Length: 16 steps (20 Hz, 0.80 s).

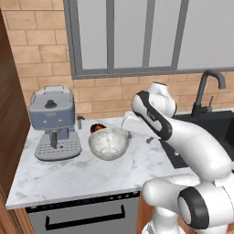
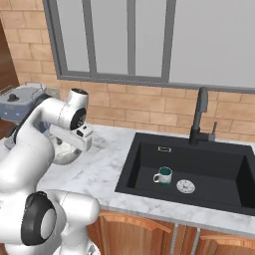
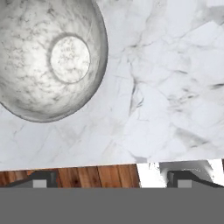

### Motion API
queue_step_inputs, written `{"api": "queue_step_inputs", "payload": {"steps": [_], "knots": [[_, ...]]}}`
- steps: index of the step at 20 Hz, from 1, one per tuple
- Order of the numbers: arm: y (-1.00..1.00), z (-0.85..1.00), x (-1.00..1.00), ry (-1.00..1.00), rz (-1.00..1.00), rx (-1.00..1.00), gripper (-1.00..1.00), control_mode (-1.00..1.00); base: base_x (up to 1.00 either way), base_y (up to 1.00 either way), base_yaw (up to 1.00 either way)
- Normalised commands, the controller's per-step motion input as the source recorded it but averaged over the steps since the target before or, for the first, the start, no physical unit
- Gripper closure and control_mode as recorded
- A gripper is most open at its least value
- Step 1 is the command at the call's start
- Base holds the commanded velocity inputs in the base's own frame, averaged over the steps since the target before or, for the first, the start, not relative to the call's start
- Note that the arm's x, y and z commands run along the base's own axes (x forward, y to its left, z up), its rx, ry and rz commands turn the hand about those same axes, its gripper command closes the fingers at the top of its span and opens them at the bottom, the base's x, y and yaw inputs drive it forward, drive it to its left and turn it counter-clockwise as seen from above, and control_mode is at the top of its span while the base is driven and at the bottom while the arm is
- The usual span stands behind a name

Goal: Pick the mug and place it in the sink. Pick the bowl and place it in the open cabinet and then close the cabinet.

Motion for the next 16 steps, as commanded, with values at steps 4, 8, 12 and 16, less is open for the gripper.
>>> {"api": "queue_step_inputs", "payload": {"steps": [4,8,12,16], "knots": [[0.0,-0.01,0.44,0.03,0.0,0.0,-1.0,-1.0,0.0,0.0,0.0],[0.0,-0.15,0.37,0.0,0.0,0.0,-1.0,-1.0,0.0,0.0,0.0],[0.0,-0.27,0.29,0.0,0.0,0.0,-1.0,-1.0,0.0,0.0,0.0],[0.03,-0.35,0.08,0.0,0.0,0.0,-1.0,-1.0,0.0,0.0,0.0]]}}
